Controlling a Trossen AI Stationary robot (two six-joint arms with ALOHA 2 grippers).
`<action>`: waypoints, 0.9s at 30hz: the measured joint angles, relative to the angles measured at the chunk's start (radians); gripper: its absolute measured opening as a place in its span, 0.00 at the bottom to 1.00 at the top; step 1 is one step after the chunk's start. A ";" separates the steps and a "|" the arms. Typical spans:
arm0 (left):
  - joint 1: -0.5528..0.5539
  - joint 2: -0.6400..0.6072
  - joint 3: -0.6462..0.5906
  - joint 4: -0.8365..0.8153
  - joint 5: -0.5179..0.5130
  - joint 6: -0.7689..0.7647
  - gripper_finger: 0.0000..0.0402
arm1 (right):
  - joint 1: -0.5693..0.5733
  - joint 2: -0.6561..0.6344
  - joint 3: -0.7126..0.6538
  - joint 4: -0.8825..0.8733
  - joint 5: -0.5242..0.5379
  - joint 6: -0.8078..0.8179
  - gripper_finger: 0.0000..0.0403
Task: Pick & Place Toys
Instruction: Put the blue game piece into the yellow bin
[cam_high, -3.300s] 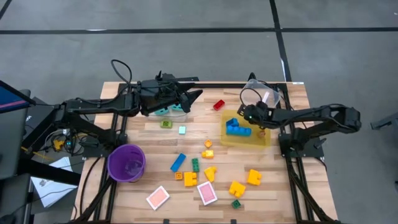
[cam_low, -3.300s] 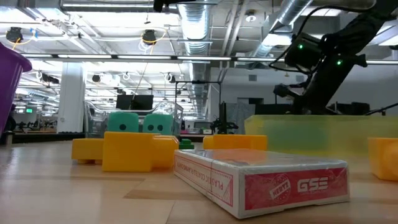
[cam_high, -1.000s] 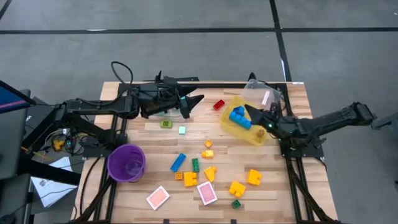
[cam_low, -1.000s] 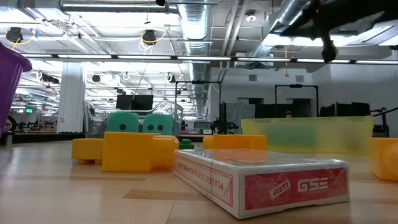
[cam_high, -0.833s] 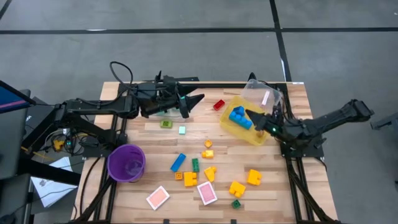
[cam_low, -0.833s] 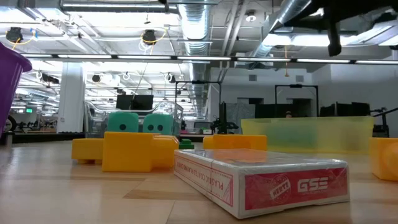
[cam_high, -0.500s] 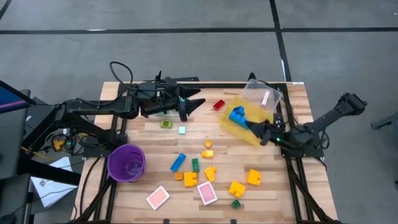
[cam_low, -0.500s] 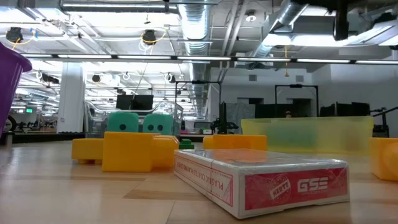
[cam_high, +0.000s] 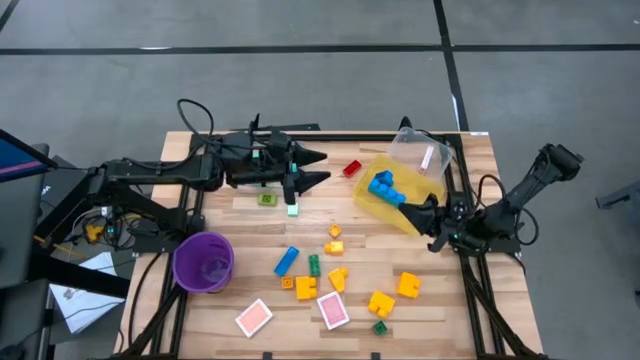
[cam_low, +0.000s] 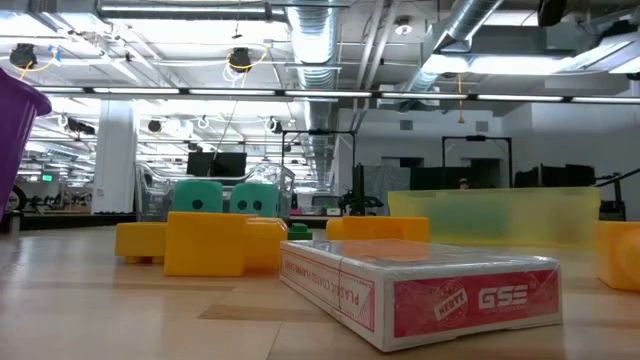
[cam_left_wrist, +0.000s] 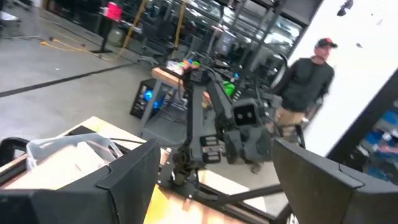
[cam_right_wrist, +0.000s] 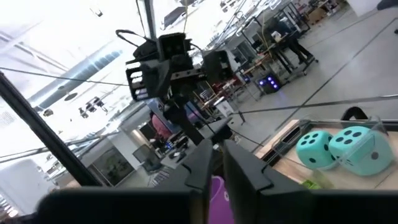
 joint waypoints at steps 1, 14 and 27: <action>0.000 0.000 0.000 -0.006 0.010 0.015 0.75 | 0.000 0.000 0.000 0.003 0.008 0.000 0.11; 0.000 -0.017 0.000 -0.012 -0.057 0.113 0.75 | 0.000 -0.010 0.000 0.005 0.028 0.000 0.37; 0.011 -0.017 0.000 -0.012 -0.148 0.122 0.75 | 0.000 -0.100 0.000 -0.088 0.018 0.000 0.51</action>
